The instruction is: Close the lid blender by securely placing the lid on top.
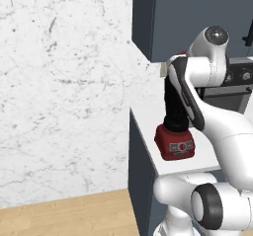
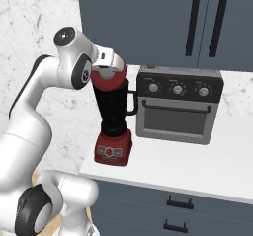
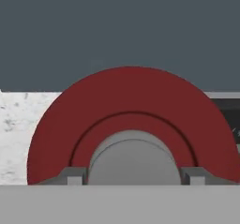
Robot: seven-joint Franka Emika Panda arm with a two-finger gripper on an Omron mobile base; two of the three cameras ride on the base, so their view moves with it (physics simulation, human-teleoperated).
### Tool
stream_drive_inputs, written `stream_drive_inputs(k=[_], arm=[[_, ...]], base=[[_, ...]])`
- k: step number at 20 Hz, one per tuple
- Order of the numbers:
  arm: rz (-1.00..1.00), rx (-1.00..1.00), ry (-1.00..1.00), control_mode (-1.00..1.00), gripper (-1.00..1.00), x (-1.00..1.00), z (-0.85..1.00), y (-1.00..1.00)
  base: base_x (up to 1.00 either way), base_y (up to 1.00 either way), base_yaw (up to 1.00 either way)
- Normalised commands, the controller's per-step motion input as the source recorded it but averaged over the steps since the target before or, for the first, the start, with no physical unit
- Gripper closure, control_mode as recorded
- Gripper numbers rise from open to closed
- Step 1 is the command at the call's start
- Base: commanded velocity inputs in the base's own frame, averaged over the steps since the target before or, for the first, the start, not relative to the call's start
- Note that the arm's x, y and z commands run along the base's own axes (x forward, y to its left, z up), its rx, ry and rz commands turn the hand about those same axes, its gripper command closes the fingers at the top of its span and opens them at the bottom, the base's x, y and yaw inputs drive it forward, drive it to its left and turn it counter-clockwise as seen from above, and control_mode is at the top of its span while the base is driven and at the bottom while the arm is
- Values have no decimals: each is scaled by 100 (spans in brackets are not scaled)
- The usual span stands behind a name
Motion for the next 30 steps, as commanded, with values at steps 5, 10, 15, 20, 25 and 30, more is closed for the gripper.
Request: stream_drive_inputs(k=[5, 10, 15, 20, 25, 30], arm=[[-3, -2, 17, -100, -100, -1, 0, 6], [-3, -2, 14, -100, -100, -1, 0, 7], [-2, -2, 11, -100, -100, -5, 0, 6], [-1, -2, 6, -100, -100, -5, 0, 1], [0, -1, 2, -100, -100, -31, 1, 0], [0, -1, -4, -100, -100, -75, 2, -3]], base=[[0, 0, 0], [0, 0, 0], [0, 0, 0], [0, 0, 0], [0, 0, 0], [0, 0, 0]])
